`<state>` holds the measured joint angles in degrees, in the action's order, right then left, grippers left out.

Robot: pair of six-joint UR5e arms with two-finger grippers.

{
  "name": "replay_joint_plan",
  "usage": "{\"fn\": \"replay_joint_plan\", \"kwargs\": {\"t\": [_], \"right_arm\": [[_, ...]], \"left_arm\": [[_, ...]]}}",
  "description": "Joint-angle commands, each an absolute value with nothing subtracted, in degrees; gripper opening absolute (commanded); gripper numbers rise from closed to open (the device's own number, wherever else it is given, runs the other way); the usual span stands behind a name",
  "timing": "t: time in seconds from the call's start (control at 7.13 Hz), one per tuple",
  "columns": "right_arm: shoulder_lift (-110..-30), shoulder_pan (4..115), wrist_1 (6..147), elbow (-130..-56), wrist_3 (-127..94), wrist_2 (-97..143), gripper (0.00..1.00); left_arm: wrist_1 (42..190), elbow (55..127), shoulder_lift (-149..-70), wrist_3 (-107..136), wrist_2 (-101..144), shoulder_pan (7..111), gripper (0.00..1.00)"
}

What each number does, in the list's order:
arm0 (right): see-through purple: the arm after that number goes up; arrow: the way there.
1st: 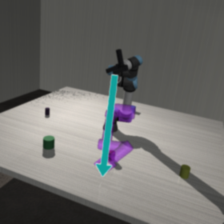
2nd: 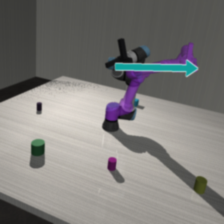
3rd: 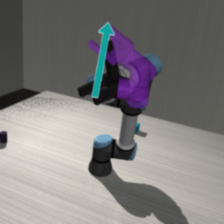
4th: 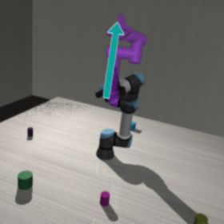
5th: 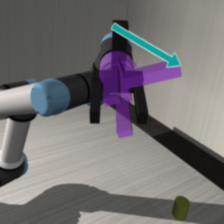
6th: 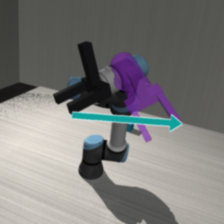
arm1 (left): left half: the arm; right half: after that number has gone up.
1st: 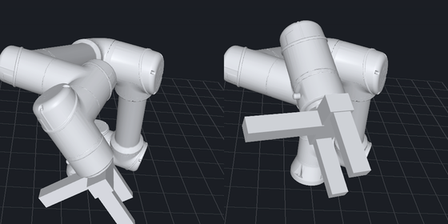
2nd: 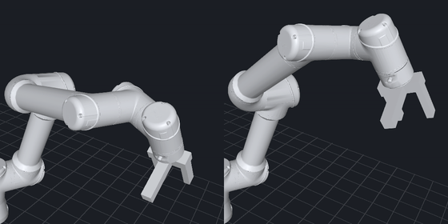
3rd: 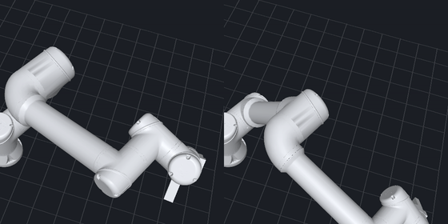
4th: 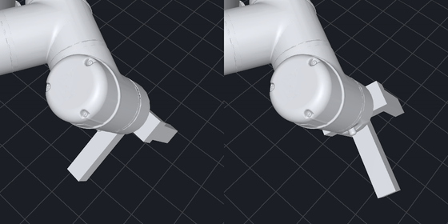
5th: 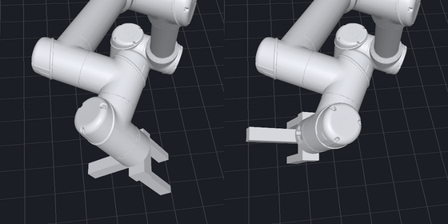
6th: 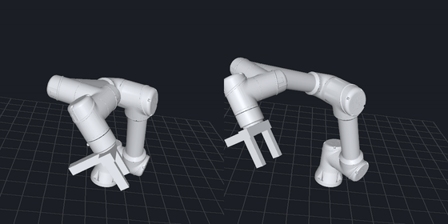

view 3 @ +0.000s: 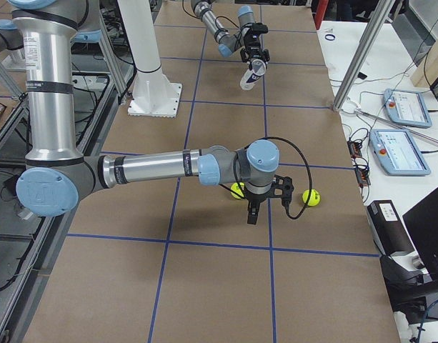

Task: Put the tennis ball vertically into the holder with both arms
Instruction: 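Lower the upright can onto the table center with the left gripper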

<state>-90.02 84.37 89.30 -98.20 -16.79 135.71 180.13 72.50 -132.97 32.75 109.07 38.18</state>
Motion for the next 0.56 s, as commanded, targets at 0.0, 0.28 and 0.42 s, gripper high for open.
{"fn": "replay_joint_plan", "kwargs": {"t": [0.0, 0.28, 0.42], "right_arm": [[-89.83, 84.38, 89.12, -98.44, -16.79, 135.7, 1.0], [-90.17, 84.38, 89.12, -99.66, -16.79, 135.79, 1.0], [-90.26, 84.38, 89.12, -99.75, -16.79, 135.79, 1.0]], "left_arm": [[190.77, 70.49, -133.42, 33.66, 105.05, 37.27, 0.65], [196.51, 69.79, -133.15, 33.4, 97.42, 32.45, 0.65], [200.44, 69.44, -133.07, 33.49, 93.82, 30.78, 0.66]]}}
